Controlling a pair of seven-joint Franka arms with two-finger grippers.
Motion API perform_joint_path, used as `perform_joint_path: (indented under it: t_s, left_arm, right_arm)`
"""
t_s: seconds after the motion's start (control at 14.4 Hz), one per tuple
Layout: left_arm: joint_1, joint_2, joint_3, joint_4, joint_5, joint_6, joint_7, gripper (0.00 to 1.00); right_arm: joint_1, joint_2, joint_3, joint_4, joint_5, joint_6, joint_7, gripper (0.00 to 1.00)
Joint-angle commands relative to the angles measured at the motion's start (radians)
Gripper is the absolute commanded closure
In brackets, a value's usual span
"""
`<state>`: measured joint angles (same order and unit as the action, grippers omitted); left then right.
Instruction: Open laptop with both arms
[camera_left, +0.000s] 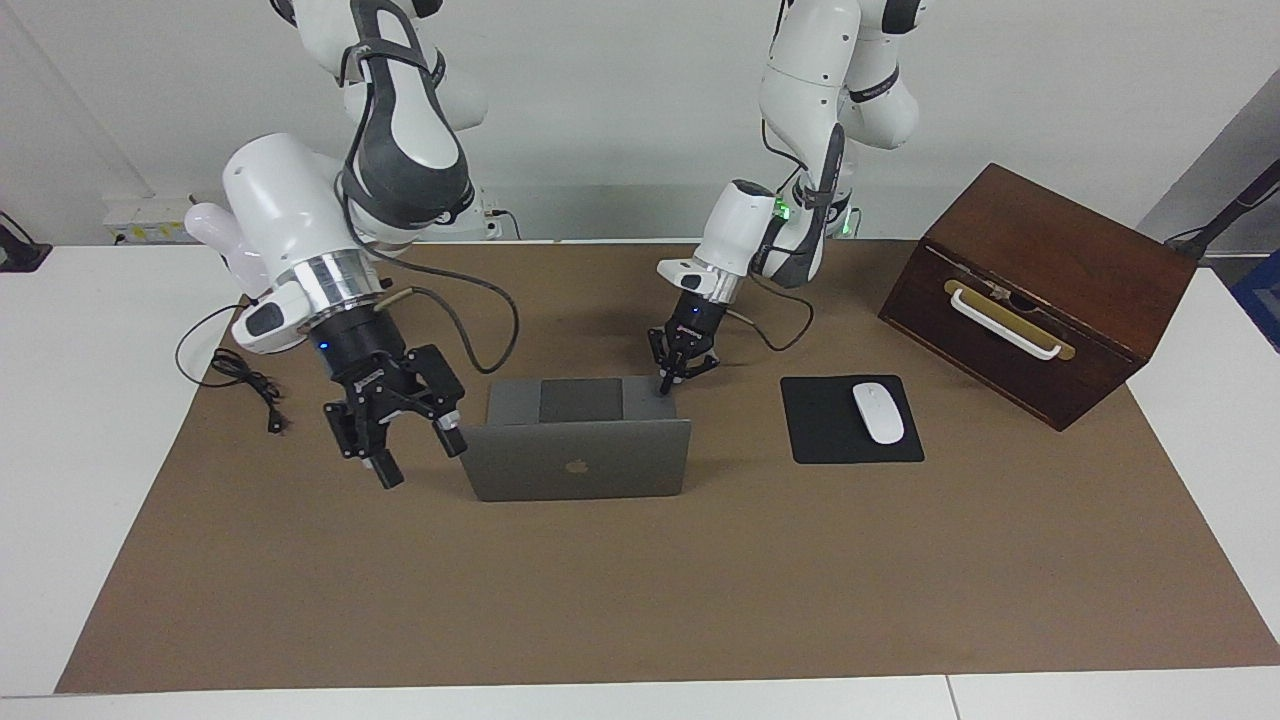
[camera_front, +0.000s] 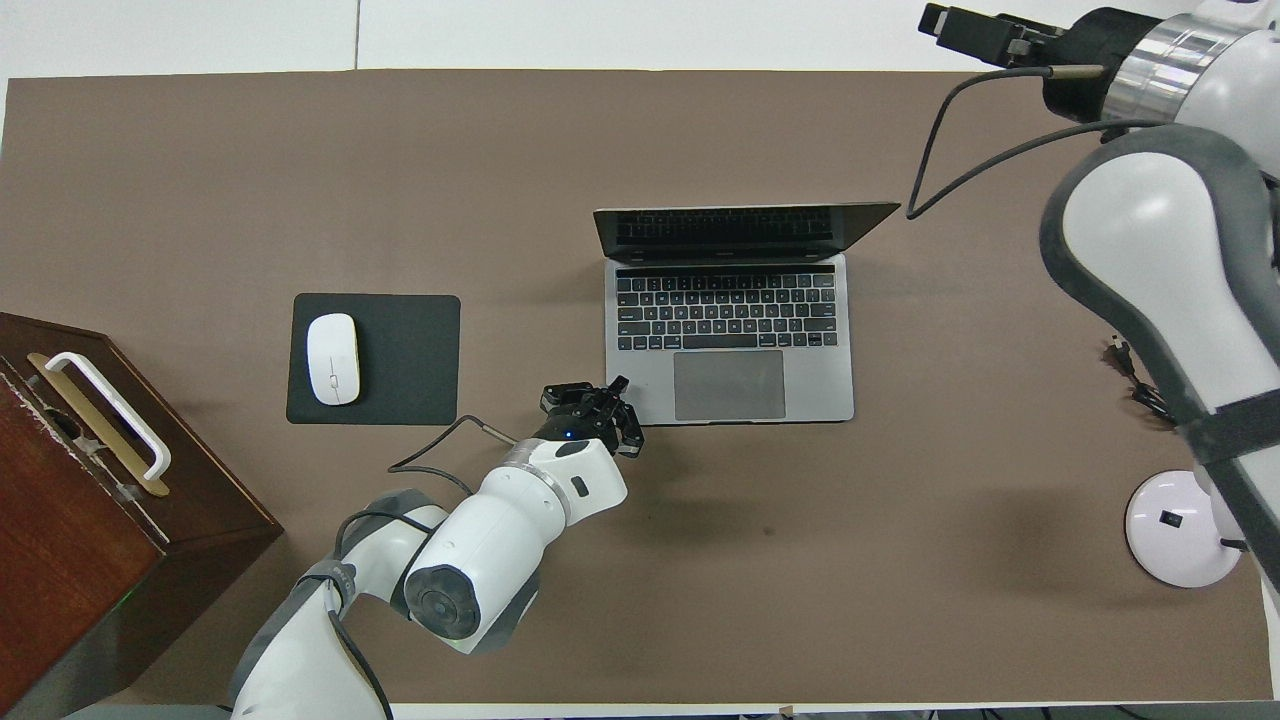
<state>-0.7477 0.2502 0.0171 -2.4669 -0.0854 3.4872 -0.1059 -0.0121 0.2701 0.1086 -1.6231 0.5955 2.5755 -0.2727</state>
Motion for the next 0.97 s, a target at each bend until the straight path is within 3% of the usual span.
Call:
perform_joint_path:
  t_s: [0.0,0.42,0.9]
  left_arm:
    - [0.033,-0.089,0.0,-0.007,0.009,-0.121,-0.018,1.0]
    - [0.125,-0.245,0.004,0.038,0.009,-0.512,0.005,1.0]
    - [0.261,-0.287,0.004,0.195,0.009,-0.886,0.115,1.0]
  right_arm:
    - [-0.052,-0.015,-0.003,0.038,-0.146,-0.192,0.044,0.0]
    - [-0.068,-0.147,-0.047,0.037,-0.416,-0.559,0.124,0.0]
    - [-0.077,-0.313,-0.041,-0.012,-0.548,-0.944,0.343,0.0]
